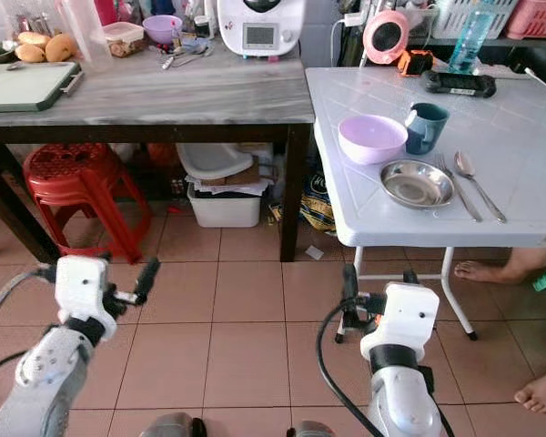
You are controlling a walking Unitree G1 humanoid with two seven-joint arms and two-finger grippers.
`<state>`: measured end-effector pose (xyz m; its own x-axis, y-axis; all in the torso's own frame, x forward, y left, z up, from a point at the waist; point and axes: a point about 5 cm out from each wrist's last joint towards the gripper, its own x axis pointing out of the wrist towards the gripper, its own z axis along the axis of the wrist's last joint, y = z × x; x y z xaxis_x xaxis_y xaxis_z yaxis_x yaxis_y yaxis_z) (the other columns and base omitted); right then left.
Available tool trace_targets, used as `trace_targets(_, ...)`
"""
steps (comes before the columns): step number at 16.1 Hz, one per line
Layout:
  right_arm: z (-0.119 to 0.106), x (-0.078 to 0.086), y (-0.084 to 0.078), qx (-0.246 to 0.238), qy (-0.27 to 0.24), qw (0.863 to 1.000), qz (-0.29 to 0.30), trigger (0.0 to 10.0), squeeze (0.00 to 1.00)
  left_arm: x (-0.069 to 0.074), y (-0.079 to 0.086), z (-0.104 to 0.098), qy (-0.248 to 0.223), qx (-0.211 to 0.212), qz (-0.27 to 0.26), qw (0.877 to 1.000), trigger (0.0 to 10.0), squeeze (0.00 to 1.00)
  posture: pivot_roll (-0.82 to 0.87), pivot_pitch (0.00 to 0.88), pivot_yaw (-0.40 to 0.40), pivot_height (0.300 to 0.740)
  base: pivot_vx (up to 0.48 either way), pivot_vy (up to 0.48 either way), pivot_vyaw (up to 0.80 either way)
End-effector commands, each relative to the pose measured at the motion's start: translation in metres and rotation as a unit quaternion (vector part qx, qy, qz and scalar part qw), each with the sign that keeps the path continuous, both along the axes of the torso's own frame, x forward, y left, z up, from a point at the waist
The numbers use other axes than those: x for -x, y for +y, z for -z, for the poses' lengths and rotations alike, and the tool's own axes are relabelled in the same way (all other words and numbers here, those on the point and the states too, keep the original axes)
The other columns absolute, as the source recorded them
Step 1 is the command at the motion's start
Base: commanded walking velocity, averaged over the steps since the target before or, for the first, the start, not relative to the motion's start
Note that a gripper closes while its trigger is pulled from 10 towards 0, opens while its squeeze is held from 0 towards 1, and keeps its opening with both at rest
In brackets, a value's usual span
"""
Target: Setting the table
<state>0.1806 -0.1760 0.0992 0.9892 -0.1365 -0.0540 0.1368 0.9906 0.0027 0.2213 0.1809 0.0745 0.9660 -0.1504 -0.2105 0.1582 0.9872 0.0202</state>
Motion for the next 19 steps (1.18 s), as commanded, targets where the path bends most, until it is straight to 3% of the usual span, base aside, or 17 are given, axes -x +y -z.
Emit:
trace_targets(1,0.001,-0.002,0.001,-0.006,0.003,1.000,-0.002,10.0,0.00,-0.004,0.004,-0.001,0.003,0.007,-0.010,1.000,10.0,0.00,-0.01,0.000,0.033,0.740,0.000,0.000,0.00)
trace_targets(5,-0.006,-0.012,0.005,-0.010,-0.013,1.000,-0.016,10.0,0.00,-0.007,0.002,-0.008,-0.008,0.014,0.001,1.000,10.0,0.00,-0.01,0.000,0.032,0.740,0.000,0.000,0.00)
trace_targets(12,-0.005,-0.012,0.007,0.003,-0.008,1.000,-0.025,10.0,0.00,-0.011,-0.003,-0.018,-0.035,0.011,-0.005,0.999,10.0,0.00,-0.01,0.000,0.027,0.740,0.000,0.000,0.00)
trace_targets(19,-0.007,-0.014,0.008,-0.001,-0.014,0.999,-0.034,10.0,0.00,-0.015,-0.006,-0.023,-0.043,0.004,-0.002,0.999,10.0,0.00,-0.02,0.000,0.031,0.740,0.000,-0.441,0.00)
